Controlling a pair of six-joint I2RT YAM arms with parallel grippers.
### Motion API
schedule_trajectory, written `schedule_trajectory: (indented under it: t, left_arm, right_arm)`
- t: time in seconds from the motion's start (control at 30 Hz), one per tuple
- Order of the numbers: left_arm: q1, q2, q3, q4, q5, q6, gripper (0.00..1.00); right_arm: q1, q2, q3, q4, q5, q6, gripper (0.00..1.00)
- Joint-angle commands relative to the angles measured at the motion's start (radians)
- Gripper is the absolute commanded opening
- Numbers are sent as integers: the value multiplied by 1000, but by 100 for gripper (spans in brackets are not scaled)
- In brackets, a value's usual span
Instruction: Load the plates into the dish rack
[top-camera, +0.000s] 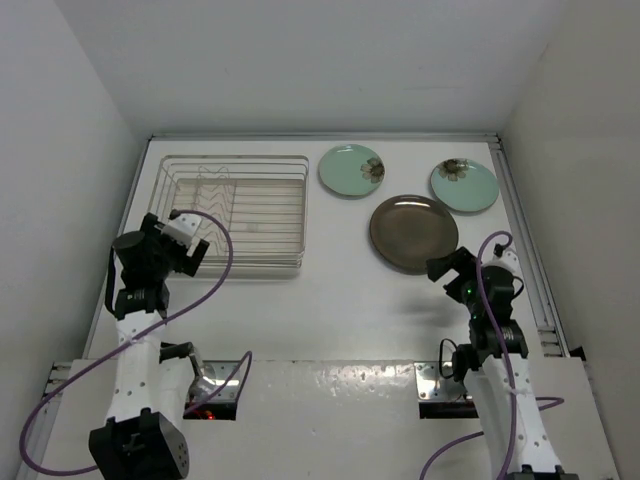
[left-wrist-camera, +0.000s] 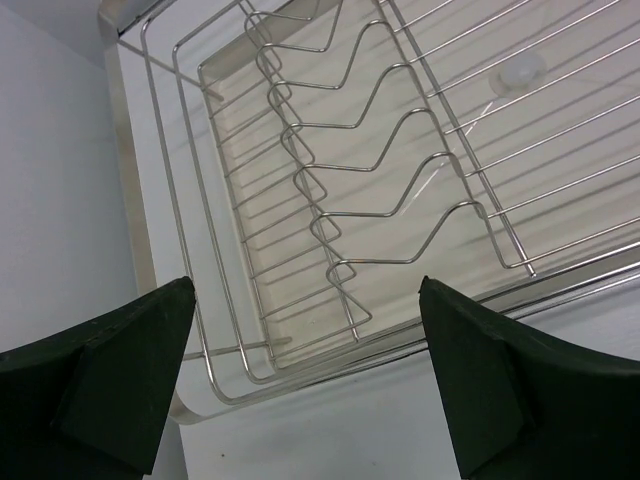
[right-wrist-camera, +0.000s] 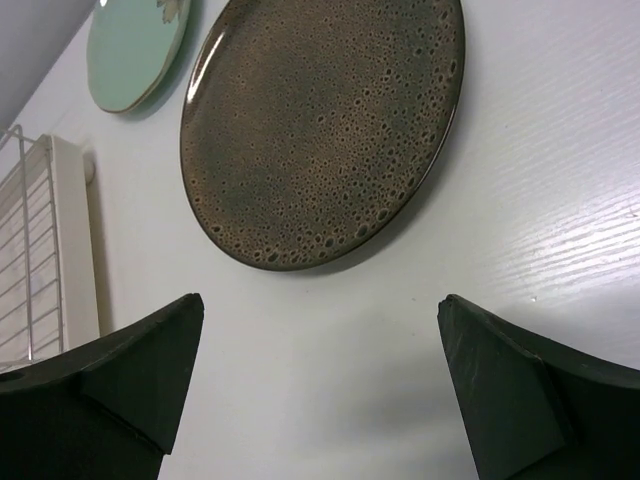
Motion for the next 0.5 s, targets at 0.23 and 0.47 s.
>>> schedule_trajectory:
  t: [0.23,0.47]
  left_arm:
    - [-34,107,323,-448,-89,8,100]
    - [-44,301,782,-615,-32,-96,98]
  right_arm:
    - [-99,574,422,-52,-214,-130,100]
    - [-219,913,556,24,-283,-53,83]
